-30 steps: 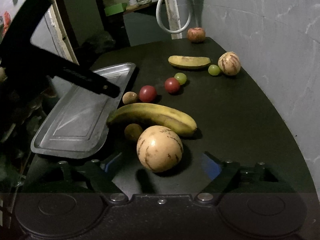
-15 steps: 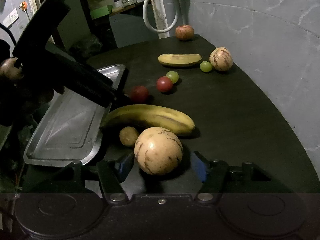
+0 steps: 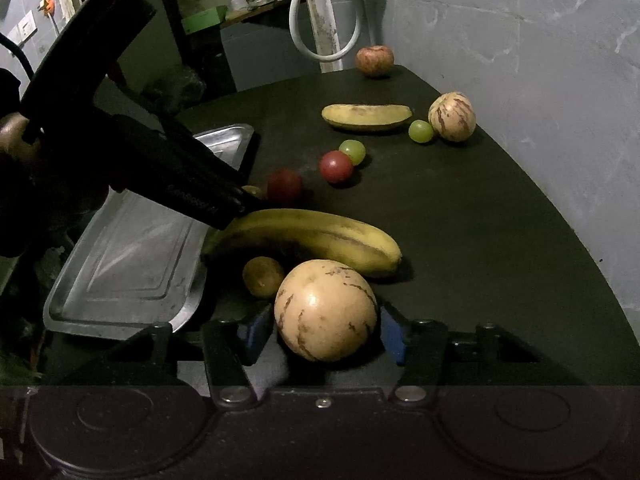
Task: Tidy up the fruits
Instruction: 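Grasp a small brown fruit with the left tool while the right tool grasps the striped melon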
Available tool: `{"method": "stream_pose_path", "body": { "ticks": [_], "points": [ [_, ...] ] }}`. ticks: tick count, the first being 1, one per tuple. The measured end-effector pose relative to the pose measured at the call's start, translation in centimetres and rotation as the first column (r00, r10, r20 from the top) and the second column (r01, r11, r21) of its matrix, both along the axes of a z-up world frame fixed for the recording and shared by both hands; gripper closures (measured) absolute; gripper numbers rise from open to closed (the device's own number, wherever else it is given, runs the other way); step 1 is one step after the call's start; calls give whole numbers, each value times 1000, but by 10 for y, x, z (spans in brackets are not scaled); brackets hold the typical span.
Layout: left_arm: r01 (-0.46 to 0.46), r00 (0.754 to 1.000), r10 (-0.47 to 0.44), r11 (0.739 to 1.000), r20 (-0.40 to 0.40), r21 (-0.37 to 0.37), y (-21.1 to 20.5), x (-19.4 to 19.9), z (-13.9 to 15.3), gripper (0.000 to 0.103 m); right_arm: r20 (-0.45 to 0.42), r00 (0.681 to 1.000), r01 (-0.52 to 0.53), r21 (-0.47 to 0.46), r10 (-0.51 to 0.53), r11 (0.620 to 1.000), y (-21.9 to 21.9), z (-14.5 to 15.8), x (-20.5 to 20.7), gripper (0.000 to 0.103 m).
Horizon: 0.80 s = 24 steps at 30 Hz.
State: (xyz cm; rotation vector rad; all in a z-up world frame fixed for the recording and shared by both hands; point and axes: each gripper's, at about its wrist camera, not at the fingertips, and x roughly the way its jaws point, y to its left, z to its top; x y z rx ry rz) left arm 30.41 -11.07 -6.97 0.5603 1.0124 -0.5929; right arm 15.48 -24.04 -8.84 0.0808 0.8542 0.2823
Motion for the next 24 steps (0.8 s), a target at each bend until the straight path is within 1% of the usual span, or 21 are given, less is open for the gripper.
{"method": "stream_pose_path", "body": {
  "ticks": [2,4,5,7,11,15,20,24],
  "points": [
    [-7,1000,7,1000,-7,-7,0,0,0,58,-2,1000,4,5,-4,1000,-1,0,0,47],
    [-4,1000,4,1000,-9,-9,-1,-2,0,65,-1,1000,7,8,-7,1000,-1,0,-1,47],
    [-3,1000,3,1000,-8,-11,-1,-3,0,67,-1,1000,9,10,-9,1000,-1,0,-2,47],
    [-6,1000,6,1000,-11,-17,-2,-6,0,75,-2,1000,14,19,-14,1000,-2,0,-3,48],
    [-50,999,50,998,-18,-26,-2,-7,1,76,11,1000,14,37,-14,999,-4,3,-5,48],
    [-120,993,119,991,-18,-60,4,-11,6,76,35,999,5,44,-7,999,-3,9,-6,48],
    [-220,975,220,968,-7,-117,17,-22,17,76,61,998,-16,50,13,999,1,17,-5,48],
    [-301,952,306,938,3,-171,30,-31,27,76,82,996,-47,56,42,997,9,24,0,48]
  ]
}}
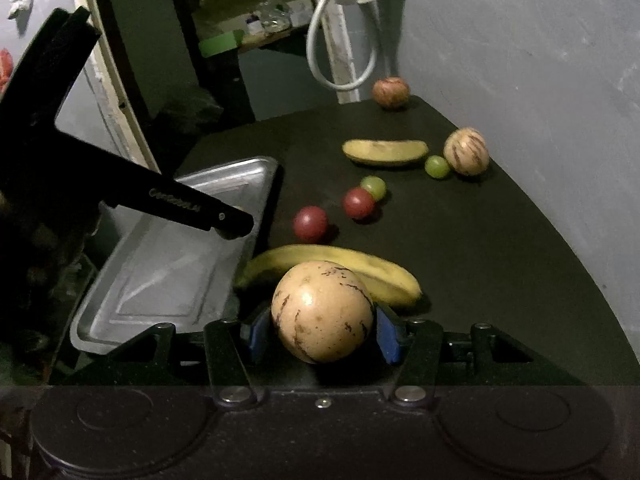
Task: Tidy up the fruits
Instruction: 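Grasp a small brown fruit with the left tool while the right tool grasps the striped melon, then carry both fruits over the metal tray and open both tools to release them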
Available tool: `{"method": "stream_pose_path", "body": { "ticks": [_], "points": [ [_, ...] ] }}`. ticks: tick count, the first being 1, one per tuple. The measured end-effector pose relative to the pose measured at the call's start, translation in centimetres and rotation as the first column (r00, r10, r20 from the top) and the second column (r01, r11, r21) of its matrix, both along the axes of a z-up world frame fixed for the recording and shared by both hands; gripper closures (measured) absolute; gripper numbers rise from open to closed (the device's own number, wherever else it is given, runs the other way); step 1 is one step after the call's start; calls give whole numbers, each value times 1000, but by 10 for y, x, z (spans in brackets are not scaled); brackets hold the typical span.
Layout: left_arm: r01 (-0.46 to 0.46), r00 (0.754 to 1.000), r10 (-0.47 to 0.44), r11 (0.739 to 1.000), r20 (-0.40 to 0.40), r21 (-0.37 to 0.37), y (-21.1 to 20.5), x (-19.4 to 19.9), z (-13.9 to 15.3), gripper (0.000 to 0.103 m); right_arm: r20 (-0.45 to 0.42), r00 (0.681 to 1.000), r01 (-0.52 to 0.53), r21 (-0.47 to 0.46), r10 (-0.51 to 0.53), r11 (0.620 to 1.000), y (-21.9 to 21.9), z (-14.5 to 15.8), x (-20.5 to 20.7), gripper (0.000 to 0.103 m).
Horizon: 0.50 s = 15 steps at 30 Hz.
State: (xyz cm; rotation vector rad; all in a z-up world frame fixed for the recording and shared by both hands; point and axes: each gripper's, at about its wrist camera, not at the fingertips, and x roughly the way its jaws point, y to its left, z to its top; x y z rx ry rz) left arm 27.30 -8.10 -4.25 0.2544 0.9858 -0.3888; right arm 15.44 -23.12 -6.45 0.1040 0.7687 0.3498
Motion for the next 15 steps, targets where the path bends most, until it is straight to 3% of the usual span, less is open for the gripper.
{"method": "stream_pose_path", "body": {
  "ticks": [9,15],
  "points": [
    [-181,982,185,979,38,-92,41,-11,21,76,39,994,-98,11,97,995,34,16,25,48],
    [-320,944,328,937,43,-139,82,-8,26,75,68,986,-153,3,152,988,63,25,54,48]
  ]
}}
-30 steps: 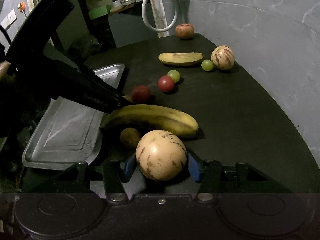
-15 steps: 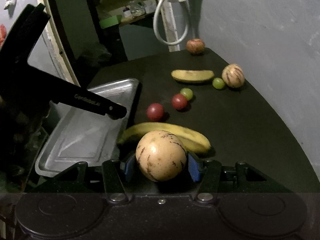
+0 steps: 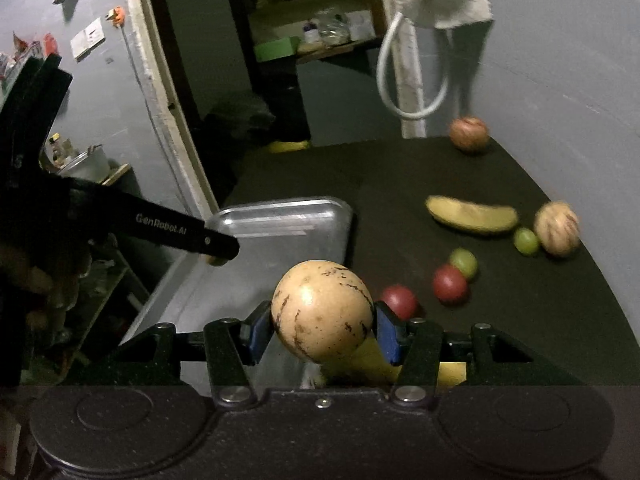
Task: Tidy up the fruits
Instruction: 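Carry both fruits over the metal tray and open both tools to release them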
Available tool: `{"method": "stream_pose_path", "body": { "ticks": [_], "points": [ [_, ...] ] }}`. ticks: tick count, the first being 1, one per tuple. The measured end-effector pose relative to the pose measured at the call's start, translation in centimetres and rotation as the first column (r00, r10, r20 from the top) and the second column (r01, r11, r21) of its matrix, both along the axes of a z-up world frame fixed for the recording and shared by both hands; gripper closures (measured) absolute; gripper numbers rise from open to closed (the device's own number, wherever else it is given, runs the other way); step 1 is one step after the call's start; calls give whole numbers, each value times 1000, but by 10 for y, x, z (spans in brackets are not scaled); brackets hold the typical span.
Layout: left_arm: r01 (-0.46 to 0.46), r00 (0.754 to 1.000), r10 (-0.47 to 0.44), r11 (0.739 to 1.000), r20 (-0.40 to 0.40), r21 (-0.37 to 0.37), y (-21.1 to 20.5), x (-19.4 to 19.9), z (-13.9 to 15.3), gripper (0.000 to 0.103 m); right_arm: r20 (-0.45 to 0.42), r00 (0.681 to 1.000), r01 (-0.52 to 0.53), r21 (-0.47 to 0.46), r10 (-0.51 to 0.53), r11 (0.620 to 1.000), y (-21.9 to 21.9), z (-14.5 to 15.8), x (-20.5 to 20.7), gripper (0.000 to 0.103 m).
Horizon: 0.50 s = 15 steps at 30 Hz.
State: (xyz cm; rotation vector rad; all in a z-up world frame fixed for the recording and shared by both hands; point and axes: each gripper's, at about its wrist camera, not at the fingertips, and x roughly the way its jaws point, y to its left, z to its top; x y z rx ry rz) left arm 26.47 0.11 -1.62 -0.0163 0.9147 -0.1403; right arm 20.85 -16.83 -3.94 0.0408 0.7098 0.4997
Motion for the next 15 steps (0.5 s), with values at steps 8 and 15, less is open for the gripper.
{"method": "stream_pose_path", "body": {
  "ticks": [8,15],
  "points": [
    [-158,987,159,986,13,-54,52,18,-3,75,32,999,-41,-48,43,998,36,3,49,48],
    [-222,975,223,972,-3,-81,87,41,-14,75,19,999,-41,-83,43,996,66,-10,92,48]
  ]
}}
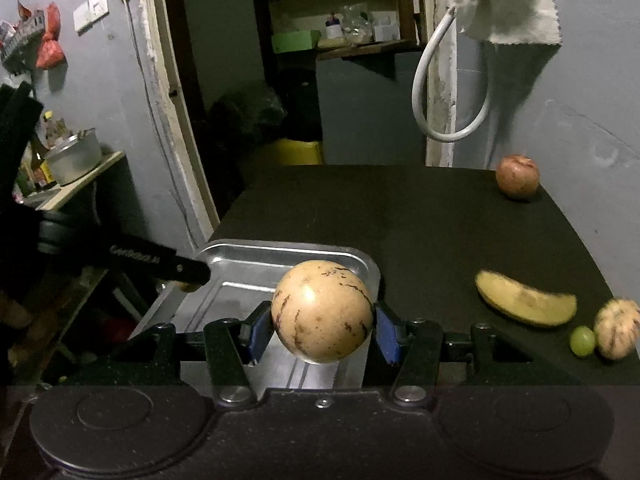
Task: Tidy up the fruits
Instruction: 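Carry both fruits over the metal tray and open both tools to release them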
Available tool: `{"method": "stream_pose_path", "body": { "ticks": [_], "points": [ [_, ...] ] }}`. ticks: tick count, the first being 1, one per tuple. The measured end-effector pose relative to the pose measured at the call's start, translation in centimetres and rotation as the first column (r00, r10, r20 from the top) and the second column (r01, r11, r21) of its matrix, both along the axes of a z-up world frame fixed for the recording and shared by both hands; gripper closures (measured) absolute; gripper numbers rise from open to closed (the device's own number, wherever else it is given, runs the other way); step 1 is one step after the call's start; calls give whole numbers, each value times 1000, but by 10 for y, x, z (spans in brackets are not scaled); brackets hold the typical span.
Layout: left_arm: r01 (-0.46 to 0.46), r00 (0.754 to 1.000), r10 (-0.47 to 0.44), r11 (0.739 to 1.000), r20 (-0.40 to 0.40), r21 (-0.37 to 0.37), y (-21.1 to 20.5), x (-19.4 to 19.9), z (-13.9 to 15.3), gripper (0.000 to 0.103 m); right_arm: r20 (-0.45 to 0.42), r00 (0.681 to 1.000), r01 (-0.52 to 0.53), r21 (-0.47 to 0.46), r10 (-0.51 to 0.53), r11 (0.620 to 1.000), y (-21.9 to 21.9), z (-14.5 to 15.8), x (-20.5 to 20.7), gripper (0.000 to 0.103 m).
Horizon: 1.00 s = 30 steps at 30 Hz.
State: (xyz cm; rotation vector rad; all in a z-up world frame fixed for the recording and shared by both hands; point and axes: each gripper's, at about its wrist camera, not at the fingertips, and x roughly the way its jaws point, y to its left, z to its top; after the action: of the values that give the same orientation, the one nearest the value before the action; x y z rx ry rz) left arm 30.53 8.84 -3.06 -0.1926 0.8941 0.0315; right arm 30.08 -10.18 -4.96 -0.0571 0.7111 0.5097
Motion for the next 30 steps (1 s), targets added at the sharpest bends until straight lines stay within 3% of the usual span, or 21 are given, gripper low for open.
{"method": "stream_pose_path", "body": {
  "ticks": [12,30],
  "points": [
    [-28,999,27,999,-45,-37,35,37,-32,75,-28,999,-36,-72,34,997,45,-32,32,48],
    [-24,998,21,999,-65,-48,38,47,-47,74,-39,998,-44,-112,40,993,53,-45,36,44]
  ]
}}
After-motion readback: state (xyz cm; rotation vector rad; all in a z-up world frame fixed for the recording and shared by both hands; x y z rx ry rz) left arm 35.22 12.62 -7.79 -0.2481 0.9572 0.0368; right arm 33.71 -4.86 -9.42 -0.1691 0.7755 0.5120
